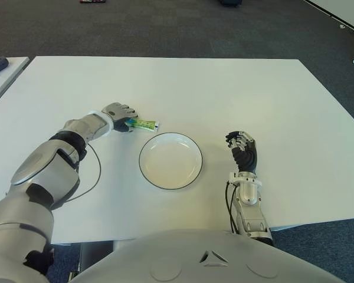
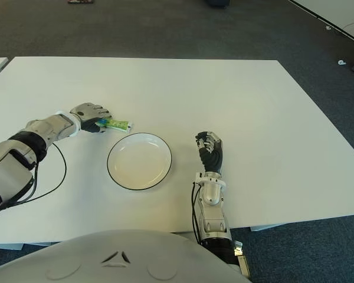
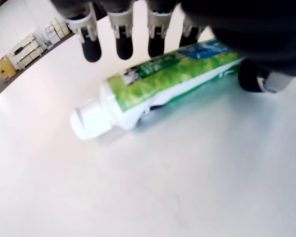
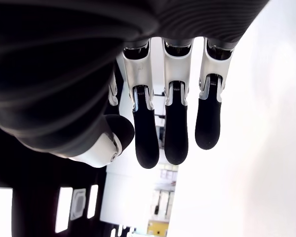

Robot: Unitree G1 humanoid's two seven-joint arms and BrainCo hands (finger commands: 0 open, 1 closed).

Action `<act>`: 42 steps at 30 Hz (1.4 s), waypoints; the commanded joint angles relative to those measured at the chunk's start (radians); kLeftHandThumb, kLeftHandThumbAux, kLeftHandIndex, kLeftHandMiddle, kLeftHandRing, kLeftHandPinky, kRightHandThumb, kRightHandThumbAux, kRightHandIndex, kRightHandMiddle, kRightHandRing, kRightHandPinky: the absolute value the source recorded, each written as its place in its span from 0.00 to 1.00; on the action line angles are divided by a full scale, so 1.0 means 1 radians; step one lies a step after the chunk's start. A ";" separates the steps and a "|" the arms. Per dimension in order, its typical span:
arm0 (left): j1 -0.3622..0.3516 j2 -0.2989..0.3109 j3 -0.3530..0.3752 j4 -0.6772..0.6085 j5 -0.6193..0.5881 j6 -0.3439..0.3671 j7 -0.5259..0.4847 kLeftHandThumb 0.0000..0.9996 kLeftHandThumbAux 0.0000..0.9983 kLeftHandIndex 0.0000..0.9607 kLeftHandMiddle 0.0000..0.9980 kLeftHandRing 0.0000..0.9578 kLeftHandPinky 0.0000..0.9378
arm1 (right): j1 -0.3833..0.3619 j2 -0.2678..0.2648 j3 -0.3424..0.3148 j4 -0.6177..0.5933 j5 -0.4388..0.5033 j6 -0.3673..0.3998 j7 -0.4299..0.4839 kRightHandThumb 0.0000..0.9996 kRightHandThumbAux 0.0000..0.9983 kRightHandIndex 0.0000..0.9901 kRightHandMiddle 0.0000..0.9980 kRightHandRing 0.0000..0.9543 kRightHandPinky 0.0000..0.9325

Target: Put the toothpaste on the table into the plate.

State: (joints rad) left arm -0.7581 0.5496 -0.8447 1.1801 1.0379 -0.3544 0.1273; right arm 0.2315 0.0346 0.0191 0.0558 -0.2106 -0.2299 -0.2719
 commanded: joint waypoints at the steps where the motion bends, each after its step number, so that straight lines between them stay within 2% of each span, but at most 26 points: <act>1: 0.024 -0.030 -0.016 0.023 0.000 -0.004 -0.052 0.51 0.18 0.00 0.00 0.00 0.00 | 0.004 0.003 0.001 -0.001 -0.007 0.017 -0.002 0.70 0.73 0.43 0.49 0.49 0.50; 8: 0.028 -0.039 -0.021 0.017 0.001 0.003 -0.058 0.51 0.18 0.00 0.00 0.00 0.00 | 0.006 0.002 0.001 -0.004 -0.005 0.018 0.000 0.70 0.73 0.43 0.49 0.49 0.49; 14: 0.038 -0.045 -0.012 0.005 -0.006 0.031 -0.044 0.50 0.25 0.00 0.00 0.00 0.06 | 0.007 0.003 0.001 -0.004 -0.004 0.016 0.001 0.70 0.73 0.43 0.50 0.49 0.51; 17: 0.048 -0.046 -0.007 0.000 -0.011 0.046 -0.009 0.51 0.31 0.02 0.08 0.09 0.18 | 0.009 0.002 0.001 -0.005 -0.004 0.013 0.001 0.70 0.73 0.43 0.50 0.49 0.51; 18: 0.053 -0.043 -0.008 -0.005 -0.008 0.046 0.021 0.51 0.33 0.06 0.12 0.14 0.23 | 0.010 0.002 0.001 -0.007 -0.003 0.013 0.002 0.70 0.73 0.43 0.49 0.49 0.51; 19: 0.056 -0.042 -0.009 -0.008 -0.006 0.046 0.043 0.52 0.35 0.14 0.21 0.23 0.31 | 0.011 0.002 0.001 -0.007 -0.003 0.013 0.002 0.70 0.73 0.43 0.49 0.49 0.50; 20: 0.059 -0.039 -0.011 -0.011 -0.003 0.043 0.077 0.53 0.36 0.17 0.24 0.27 0.34 | 0.011 0.002 0.000 -0.007 -0.002 0.014 0.003 0.70 0.73 0.43 0.49 0.49 0.50; 21: 0.062 -0.037 -0.012 -0.012 0.000 0.041 0.100 0.54 0.39 0.24 0.31 0.34 0.41 | 0.011 0.002 0.000 -0.008 -0.001 0.015 0.004 0.70 0.73 0.43 0.49 0.49 0.50; 24: 0.072 -0.031 -0.020 -0.012 0.012 0.031 0.202 0.58 0.46 0.36 0.43 0.45 0.52 | 0.011 0.002 -0.001 -0.008 0.000 0.017 0.005 0.70 0.73 0.43 0.49 0.48 0.49; 25: 0.073 -0.030 -0.022 -0.011 0.015 0.029 0.224 0.63 0.54 0.39 0.48 0.51 0.57 | 0.011 0.002 -0.001 -0.009 0.001 0.018 0.005 0.70 0.73 0.43 0.49 0.48 0.49; 26: 0.077 -0.030 -0.026 -0.007 0.020 0.026 0.267 0.64 0.57 0.40 0.49 0.53 0.59 | 0.011 0.002 -0.001 -0.010 0.001 0.018 0.005 0.70 0.73 0.43 0.49 0.48 0.49; 28: 0.086 -0.032 -0.035 0.007 0.032 0.019 0.362 0.69 0.65 0.43 0.65 0.70 0.78 | 0.012 0.003 -0.002 -0.011 0.003 0.020 0.005 0.70 0.73 0.43 0.49 0.48 0.50; 30: 0.089 -0.036 -0.034 0.017 0.032 0.018 0.404 0.70 0.67 0.44 0.72 0.77 0.85 | 0.012 0.004 -0.003 -0.013 0.004 0.024 0.004 0.70 0.73 0.43 0.49 0.48 0.50; 34: 0.092 -0.046 -0.031 0.038 0.019 0.023 0.435 0.72 0.69 0.45 0.78 0.84 0.92 | 0.012 0.005 -0.004 -0.016 0.002 0.032 0.003 0.70 0.73 0.43 0.49 0.48 0.50; 42: 0.095 -0.052 -0.036 0.059 0.014 0.020 0.488 0.72 0.70 0.46 0.84 0.90 0.95 | 0.011 0.002 -0.005 -0.018 -0.001 0.036 0.001 0.70 0.73 0.43 0.50 0.49 0.52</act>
State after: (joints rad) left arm -0.6805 0.5073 -0.8735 1.2240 1.0413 -0.3309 0.5984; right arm 0.2388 0.0342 0.0171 0.0369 -0.2092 -0.2082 -0.2710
